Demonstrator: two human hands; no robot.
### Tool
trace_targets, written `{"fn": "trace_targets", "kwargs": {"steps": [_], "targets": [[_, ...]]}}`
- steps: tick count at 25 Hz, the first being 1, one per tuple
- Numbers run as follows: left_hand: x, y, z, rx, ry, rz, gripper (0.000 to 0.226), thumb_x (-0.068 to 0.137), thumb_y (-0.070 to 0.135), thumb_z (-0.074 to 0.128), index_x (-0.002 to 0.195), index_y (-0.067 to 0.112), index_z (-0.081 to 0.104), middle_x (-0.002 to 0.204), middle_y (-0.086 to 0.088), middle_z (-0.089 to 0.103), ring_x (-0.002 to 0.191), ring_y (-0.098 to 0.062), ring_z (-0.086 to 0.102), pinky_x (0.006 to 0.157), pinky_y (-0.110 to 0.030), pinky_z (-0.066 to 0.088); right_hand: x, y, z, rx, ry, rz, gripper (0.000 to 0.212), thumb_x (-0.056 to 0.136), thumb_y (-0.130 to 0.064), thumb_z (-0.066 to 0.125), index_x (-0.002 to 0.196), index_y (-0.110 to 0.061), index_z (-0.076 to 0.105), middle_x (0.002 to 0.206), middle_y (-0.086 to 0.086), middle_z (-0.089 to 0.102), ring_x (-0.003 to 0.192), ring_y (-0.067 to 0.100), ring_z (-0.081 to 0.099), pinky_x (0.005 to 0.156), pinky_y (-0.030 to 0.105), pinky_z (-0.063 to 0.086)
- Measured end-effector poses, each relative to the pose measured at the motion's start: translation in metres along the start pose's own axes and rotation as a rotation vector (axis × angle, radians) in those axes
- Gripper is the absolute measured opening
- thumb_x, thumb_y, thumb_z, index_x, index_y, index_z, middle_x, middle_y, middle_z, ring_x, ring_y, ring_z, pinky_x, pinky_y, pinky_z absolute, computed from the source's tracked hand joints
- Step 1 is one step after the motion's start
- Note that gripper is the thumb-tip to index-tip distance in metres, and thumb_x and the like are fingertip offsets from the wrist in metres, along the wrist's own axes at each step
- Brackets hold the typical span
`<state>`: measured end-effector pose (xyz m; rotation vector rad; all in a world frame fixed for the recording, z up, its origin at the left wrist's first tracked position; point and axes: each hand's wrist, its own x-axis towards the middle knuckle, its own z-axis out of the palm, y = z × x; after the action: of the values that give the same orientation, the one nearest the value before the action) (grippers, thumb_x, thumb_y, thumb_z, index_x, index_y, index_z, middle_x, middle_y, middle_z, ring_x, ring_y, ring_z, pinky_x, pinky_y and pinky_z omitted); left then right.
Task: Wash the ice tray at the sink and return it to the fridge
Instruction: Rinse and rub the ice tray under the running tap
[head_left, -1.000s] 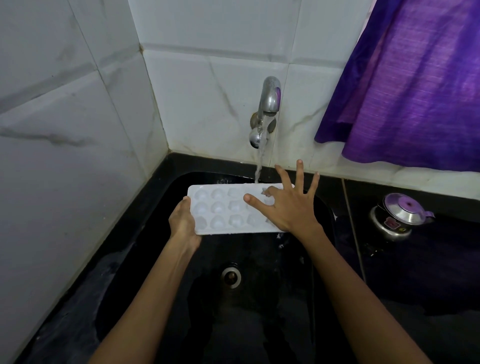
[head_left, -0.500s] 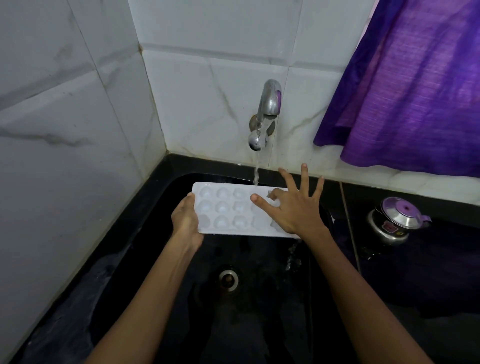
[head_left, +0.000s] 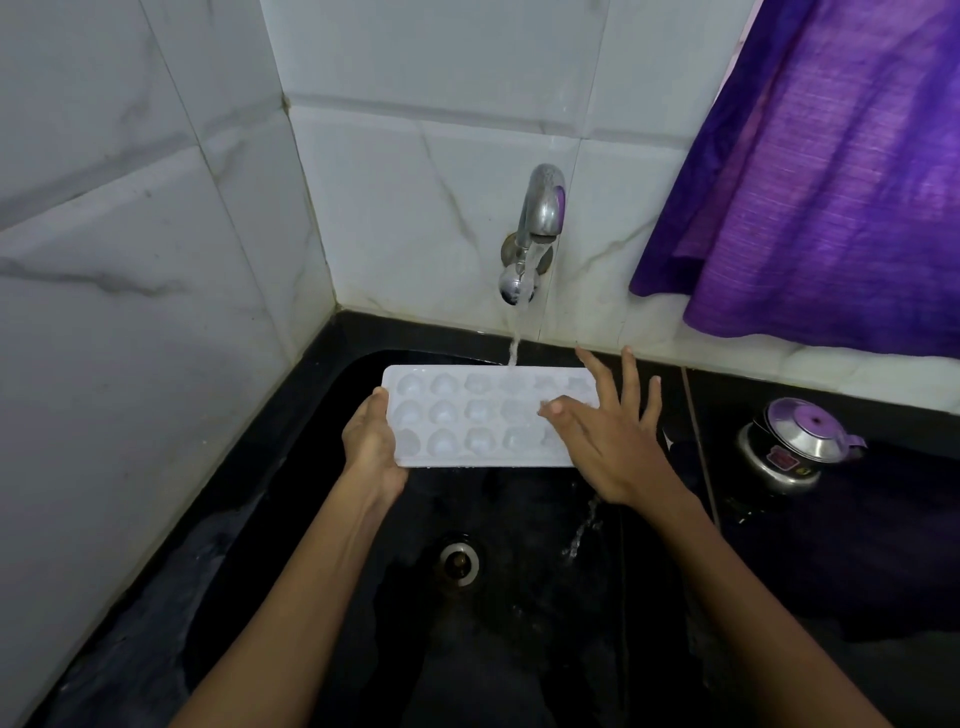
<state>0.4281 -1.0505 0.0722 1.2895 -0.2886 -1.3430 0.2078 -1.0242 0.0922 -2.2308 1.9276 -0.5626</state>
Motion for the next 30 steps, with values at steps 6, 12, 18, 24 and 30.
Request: {"fn": "trace_targets", "kwargs": {"steps": [6,12,18,24,30], "targets": [[0.003,0.0,-0.001,-0.012,0.036,-0.001,0.024,0.099,0.03,0.044,0.091,0.015,0.061,0.097,-0.011,0.068,0.084,-0.03,0.066,0.074,-0.046,0.055,0.003,-0.008,0.0,-0.148,0.025,-0.053,0.096,0.071,-0.079,-0.016,0.112,-0.042,0.062,0.159,-0.005,0.003,0.141,0.024,-0.027,0.1,0.043,-0.034],[0.002,0.0,0.001,-0.005,0.036,-0.007,0.025,0.099,0.031,0.045,0.091,0.015,0.062,0.095,-0.01,0.068,0.084,-0.03,0.066,0.075,-0.047,0.055,0.009,-0.013,-0.005,-0.214,-0.02,-0.059,0.102,0.067,-0.08,-0.02,0.105,-0.04,0.065,0.16,-0.005,0.002,0.141,0.026,-0.026,0.105,0.053,-0.027],[0.004,0.002,0.002,0.008,0.032,-0.004,0.024,0.099,0.031,0.045,0.092,0.016,0.062,0.101,-0.011,0.068,0.087,-0.03,0.066,0.073,-0.046,0.056,0.013,-0.013,-0.007,-0.218,-0.06,-0.049,0.106,0.064,-0.08,-0.023,0.104,-0.039,0.066,0.16,-0.005,0.001,0.142,0.028,-0.025,0.107,0.058,-0.022],[0.004,-0.002,0.001,0.009,0.03,-0.009,0.027,0.099,0.03,0.045,0.106,0.009,0.061,0.104,-0.014,0.068,0.092,-0.034,0.066,0.077,-0.049,0.055,0.012,-0.013,-0.006,-0.173,-0.062,-0.033,0.108,0.063,-0.081,-0.023,0.103,-0.038,0.067,0.16,-0.004,0.002,0.142,0.028,-0.024,0.106,0.057,-0.023],[0.005,-0.004,-0.002,0.003,0.042,-0.021,0.024,0.098,0.03,0.045,0.093,0.014,0.062,0.096,-0.01,0.069,0.084,-0.03,0.067,0.075,-0.047,0.056,0.008,-0.014,-0.002,-0.122,-0.043,-0.017,0.106,0.064,-0.082,-0.021,0.106,-0.039,0.066,0.159,-0.006,0.004,0.142,0.025,-0.025,0.106,0.055,-0.024]]}}
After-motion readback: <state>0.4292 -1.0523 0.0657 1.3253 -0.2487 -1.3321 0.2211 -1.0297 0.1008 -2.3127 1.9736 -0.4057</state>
